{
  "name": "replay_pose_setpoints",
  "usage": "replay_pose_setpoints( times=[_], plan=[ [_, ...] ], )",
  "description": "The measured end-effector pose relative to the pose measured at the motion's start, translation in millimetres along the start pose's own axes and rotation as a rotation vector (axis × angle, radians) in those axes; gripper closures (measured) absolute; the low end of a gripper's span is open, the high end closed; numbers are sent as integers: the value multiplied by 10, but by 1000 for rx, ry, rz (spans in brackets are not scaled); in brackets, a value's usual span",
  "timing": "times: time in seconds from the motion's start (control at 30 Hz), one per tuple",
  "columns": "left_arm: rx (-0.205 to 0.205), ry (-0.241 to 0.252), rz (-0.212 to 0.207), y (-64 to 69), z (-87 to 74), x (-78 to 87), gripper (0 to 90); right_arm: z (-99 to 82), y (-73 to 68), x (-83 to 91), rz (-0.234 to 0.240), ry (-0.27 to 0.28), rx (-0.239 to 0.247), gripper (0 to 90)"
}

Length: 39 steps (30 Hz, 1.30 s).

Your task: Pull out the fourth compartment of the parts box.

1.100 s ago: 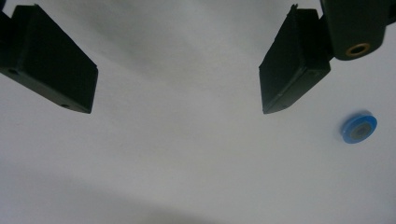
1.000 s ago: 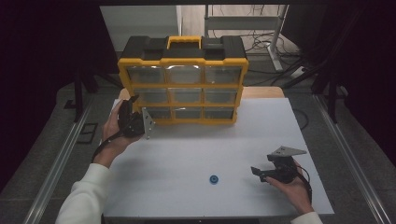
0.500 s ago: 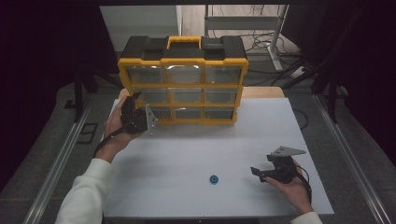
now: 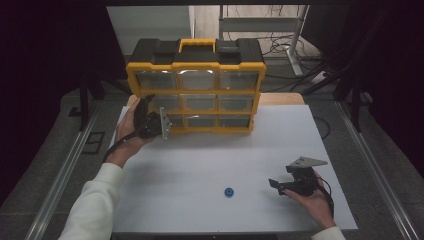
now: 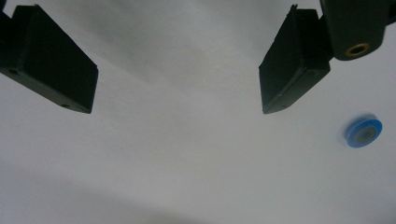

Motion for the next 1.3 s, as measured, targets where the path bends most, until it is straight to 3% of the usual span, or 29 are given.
replay_pose_setpoints(
  times=[0.47, 0.7, 0.9, 0.97, 1.03, 1.3],
  plan=[
    [-4, -5, 10, -23, 38, -134, 184, -3, -1, -13, -6, -7, 6, 123],
    [-31, -21, 16, -22, 63, -152, 198, -4, 1, -13, -7, -9, 8, 123],
    [-53, -17, 43, -37, 62, -135, 292, -5, -2, -19, -9, -11, 9, 124],
    [-51, 0, 55, -31, 63, -138, 353, -5, 0, -18, -10, -11, 9, 124],
    [-83, -16, 72, -47, 58, -123, 434, -4, -1, -17, -8, -11, 7, 125],
    [-67, -10, 102, -83, 56, -112, 597, -5, 0, -14, -7, -12, 8, 127]
  ],
)
Point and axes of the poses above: each handheld gripper's, and its own axes: x roughly backward along the jaws, z roughly out of its top, y roughly to its right, the point moved 3 cm from there along -x, roughly forward along the jaws, and after that the axes turned 9 degrees about -x, right-handed, at the moved point
